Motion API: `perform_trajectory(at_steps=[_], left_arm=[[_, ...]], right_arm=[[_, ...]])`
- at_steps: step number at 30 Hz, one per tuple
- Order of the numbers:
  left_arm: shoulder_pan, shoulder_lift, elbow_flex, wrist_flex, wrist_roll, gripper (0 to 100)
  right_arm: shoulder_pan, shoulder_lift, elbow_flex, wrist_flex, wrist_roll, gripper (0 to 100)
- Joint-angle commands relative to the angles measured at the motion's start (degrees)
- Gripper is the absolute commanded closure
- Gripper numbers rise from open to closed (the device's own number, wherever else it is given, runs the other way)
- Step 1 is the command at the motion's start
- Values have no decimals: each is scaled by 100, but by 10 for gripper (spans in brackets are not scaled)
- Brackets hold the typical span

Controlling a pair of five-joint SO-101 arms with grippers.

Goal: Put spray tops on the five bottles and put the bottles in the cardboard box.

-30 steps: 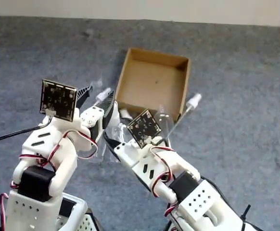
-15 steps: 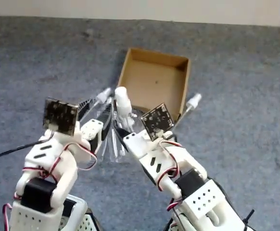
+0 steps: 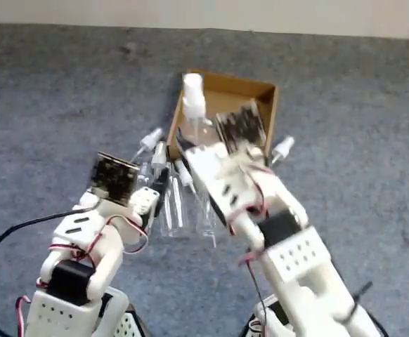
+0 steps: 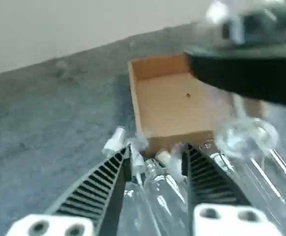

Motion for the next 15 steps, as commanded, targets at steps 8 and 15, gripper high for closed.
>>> perform_trajectory(at_steps=[8,15], left_arm=[[22,-48,75,-519,-62,724],[-338,-31,488,-1284,-62,755]], right_arm=[[-585,2457,-3231,1481,-44,994],[-708,2457,-3538,2738,-325,994]])
